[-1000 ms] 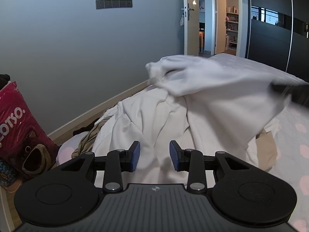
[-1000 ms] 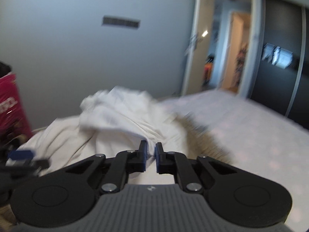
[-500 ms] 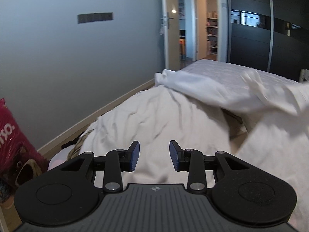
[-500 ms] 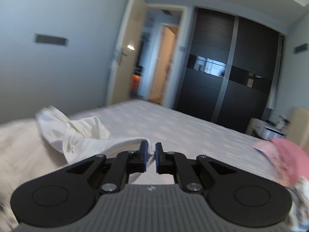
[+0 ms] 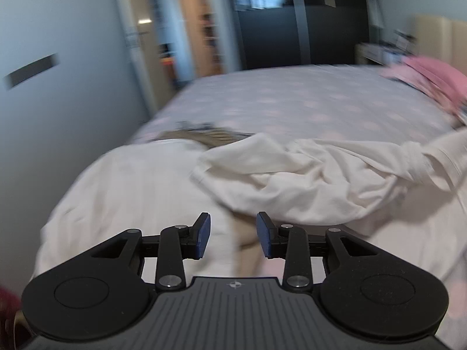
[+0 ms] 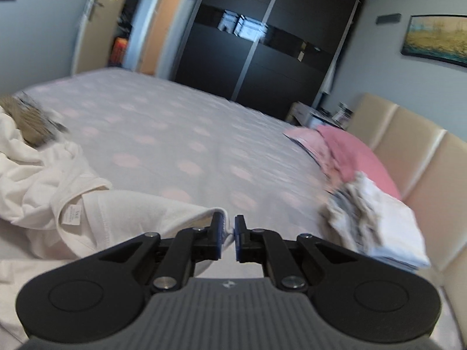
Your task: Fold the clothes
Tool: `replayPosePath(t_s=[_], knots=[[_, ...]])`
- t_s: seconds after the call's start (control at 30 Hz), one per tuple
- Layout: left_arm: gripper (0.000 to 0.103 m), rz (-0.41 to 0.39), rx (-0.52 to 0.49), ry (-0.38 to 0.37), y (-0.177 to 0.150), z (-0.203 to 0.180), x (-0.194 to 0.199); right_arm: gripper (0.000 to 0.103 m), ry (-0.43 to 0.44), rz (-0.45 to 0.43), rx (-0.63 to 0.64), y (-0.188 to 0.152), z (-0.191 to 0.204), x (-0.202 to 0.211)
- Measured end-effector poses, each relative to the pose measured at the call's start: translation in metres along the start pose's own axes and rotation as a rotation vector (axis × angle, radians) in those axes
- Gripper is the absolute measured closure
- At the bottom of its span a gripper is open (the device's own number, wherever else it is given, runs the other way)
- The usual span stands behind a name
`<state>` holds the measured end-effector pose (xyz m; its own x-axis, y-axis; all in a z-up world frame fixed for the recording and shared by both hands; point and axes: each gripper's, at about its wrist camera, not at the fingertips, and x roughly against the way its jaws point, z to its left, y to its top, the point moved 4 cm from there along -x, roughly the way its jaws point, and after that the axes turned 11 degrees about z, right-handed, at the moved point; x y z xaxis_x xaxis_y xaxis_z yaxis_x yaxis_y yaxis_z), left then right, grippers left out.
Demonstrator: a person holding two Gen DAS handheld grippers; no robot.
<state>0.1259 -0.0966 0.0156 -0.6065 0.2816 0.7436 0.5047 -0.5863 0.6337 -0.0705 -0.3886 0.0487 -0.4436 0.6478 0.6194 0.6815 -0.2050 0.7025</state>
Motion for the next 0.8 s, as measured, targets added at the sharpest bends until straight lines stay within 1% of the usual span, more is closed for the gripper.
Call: replayPosePath(t_s=[0.1,0.2,0.27,0.3,0.4,0.47,0.53,0.57,0.6,0.67,0.73,0.8], knots=[[0.062,-0.001,-0.145,-0.036,0.01,-0.04,-0.011,0.094,-0.034,0.057,-0.02,-0.013,-0.03,-0.014],[0.062,0.008,-0.251,-0.084,0.018,-0.078,-0.025,0.094,-0.082,0.089,-0.011,-0.027,-0.048,-0.029],[0.062,0.002,-0.319,-0.109,0.021,-0.104,-0.033,0.094,-0.08,0.109,-0.005,-0.04,-0.056,-0.04],[0.061,-0.003,-0.351,-0.121,0.022,-0.115,-0.038,0.094,-0.051,0.117,-0.01,-0.047,-0.059,-0.043],[0.058,-0.009,-0.434,-0.155,0.022,-0.147,-0.053,0.093,0.036,0.183,0.0,-0.066,-0.062,-0.062],[0.058,0.0,-0.468,-0.162,0.022,-0.162,-0.065,0.093,0.061,0.206,0.032,-0.073,-0.059,-0.07],[0.058,0.026,-0.474,-0.17,0.018,-0.171,-0.074,0.084,0.059,0.179,0.057,-0.076,-0.056,-0.07],[0.057,0.042,-0.473,-0.175,0.017,-0.175,-0.079,0.07,0.063,0.163,0.068,-0.077,-0.055,-0.069],[0.056,0.057,-0.476,-0.179,0.015,-0.179,-0.084,0.063,0.074,0.137,0.076,-0.079,-0.054,-0.066],[0.053,0.08,-0.496,-0.181,0.01,-0.186,-0.091,0.062,0.119,0.089,0.101,-0.081,-0.05,-0.061],[0.051,0.083,-0.536,-0.165,0.003,-0.194,-0.097,0.062,0.199,0.065,0.133,-0.083,-0.04,-0.056],[0.051,0.089,-0.551,-0.149,0.001,-0.199,-0.102,0.055,0.278,0.052,0.167,-0.088,-0.026,-0.052]])
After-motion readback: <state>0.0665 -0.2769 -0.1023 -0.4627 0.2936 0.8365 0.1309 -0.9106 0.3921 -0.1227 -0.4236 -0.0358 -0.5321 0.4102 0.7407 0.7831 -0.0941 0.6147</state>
